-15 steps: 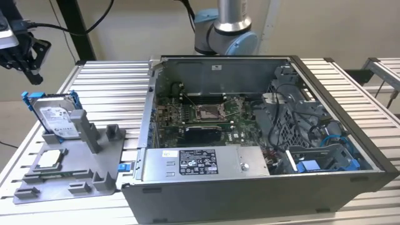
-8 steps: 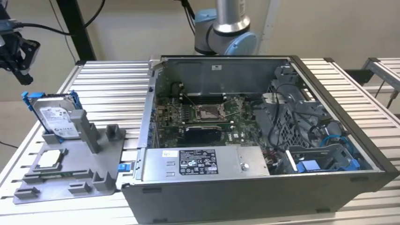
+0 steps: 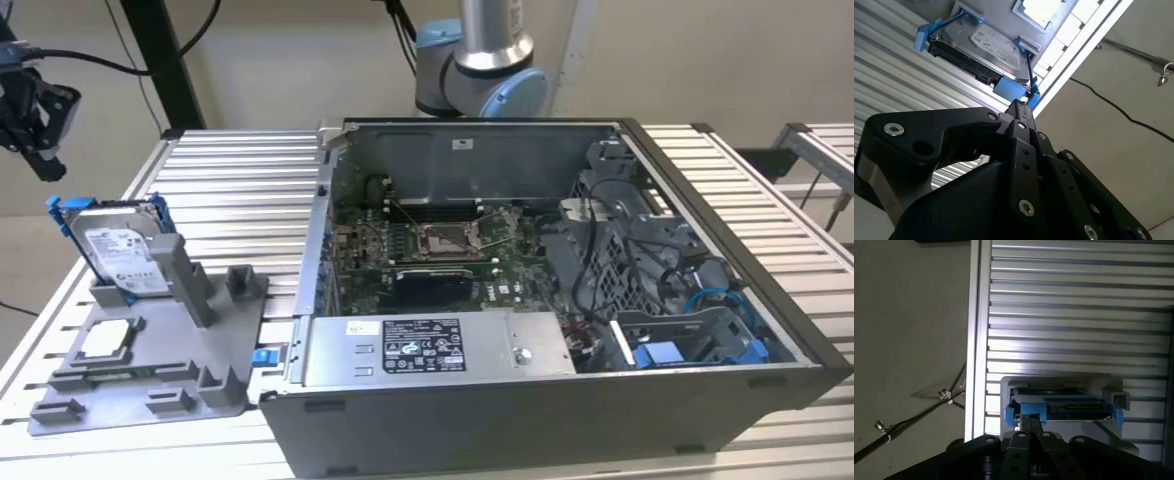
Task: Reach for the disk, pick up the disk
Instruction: 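Reach for the disk, then pick up the disk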
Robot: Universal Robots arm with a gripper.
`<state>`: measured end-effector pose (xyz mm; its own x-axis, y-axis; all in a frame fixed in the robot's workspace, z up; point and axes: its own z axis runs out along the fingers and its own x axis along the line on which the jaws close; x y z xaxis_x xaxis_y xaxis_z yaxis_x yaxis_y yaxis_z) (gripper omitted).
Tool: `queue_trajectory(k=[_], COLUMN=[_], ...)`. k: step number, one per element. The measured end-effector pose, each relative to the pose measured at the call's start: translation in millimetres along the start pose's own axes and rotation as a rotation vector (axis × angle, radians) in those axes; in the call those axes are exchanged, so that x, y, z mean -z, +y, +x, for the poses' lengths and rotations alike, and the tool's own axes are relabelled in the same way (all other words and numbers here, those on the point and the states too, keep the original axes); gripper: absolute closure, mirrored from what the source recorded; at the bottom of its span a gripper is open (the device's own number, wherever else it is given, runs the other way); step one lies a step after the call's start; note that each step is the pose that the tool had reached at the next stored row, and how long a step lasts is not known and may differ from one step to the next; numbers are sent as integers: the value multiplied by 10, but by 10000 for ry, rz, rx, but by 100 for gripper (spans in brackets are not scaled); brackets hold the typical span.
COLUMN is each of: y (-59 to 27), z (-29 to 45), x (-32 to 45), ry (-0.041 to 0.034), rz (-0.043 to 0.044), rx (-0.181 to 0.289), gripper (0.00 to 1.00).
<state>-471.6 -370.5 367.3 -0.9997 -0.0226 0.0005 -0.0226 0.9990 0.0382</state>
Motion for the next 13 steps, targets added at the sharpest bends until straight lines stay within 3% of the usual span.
queue_trajectory(k=[3,13], y=[0,0], z=[1,0], x=[0,0], ry=[11,54], rz=[0,3], rx=[265,2081], gripper=[100,100])
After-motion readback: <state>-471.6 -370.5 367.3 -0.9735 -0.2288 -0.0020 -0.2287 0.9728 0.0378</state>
